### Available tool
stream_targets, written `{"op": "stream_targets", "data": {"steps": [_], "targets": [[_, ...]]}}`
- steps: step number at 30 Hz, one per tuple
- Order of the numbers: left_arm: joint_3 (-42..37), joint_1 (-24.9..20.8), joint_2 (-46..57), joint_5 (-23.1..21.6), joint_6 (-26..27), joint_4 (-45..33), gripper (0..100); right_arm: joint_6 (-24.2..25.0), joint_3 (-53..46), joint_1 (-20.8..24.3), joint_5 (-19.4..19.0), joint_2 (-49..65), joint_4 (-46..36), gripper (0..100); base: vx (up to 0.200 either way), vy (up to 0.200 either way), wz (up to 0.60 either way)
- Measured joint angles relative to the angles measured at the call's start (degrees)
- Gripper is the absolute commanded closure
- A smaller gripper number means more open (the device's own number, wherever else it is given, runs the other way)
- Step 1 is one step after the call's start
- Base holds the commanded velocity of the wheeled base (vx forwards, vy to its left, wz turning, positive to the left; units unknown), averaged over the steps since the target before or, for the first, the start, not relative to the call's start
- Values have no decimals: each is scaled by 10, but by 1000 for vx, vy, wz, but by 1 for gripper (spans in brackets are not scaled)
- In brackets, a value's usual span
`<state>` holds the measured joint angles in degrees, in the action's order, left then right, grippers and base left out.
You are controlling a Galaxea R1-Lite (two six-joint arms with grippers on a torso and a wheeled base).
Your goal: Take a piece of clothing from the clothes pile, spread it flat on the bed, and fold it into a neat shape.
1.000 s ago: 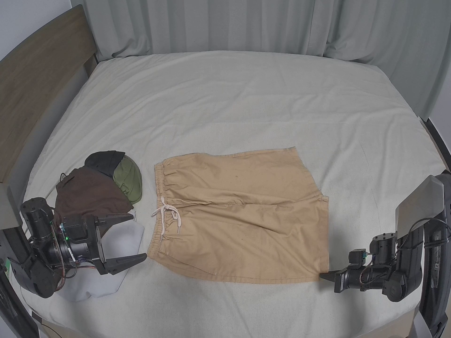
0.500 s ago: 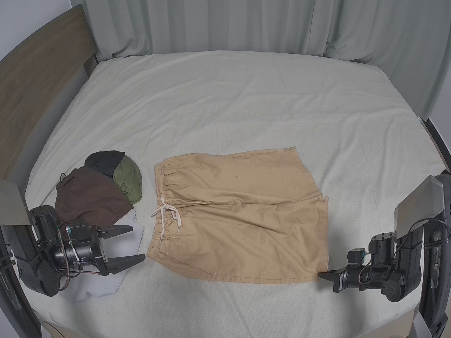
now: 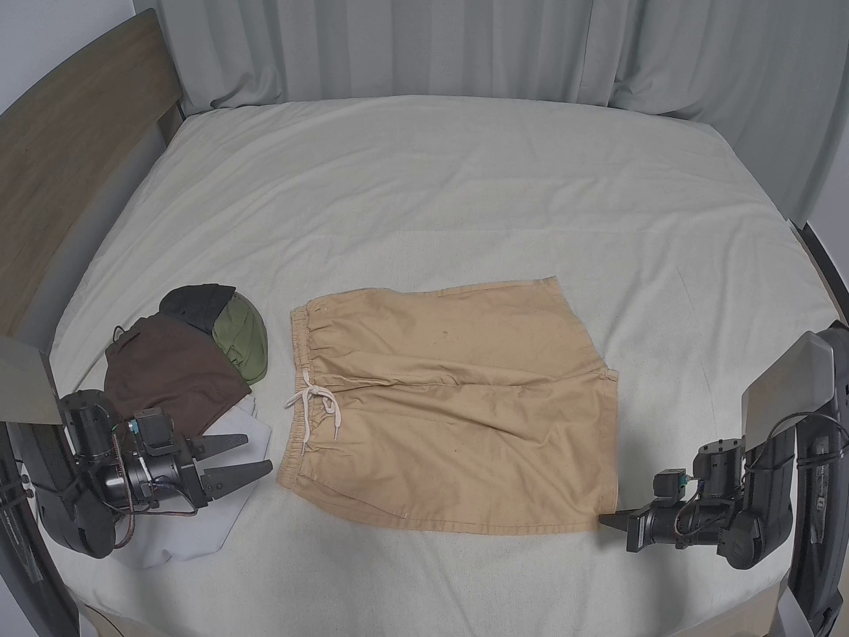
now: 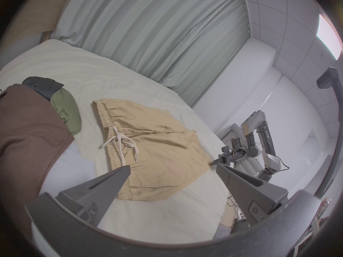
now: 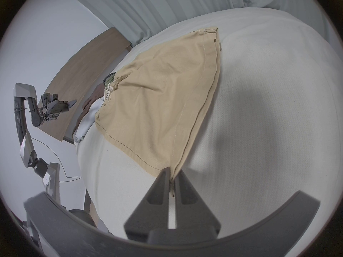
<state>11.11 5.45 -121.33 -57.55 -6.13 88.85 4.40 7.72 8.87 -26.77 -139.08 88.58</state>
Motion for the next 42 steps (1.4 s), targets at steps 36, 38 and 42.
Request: {"op": "stream_targets", "data": {"steps": [36, 38, 42], "targets": [[64, -30, -119, 114, -87, 0, 0, -7, 0, -1, 0, -6, 0, 100, 0, 0, 0], [66, -30, -125, 121, -87, 0, 0, -7, 0, -1, 0, -7, 0, 100, 0, 0, 0], [75, -31, -136, 147, -89, 0, 0, -7, -1, -1, 0, -7, 0, 100, 0, 0, 0]]}}
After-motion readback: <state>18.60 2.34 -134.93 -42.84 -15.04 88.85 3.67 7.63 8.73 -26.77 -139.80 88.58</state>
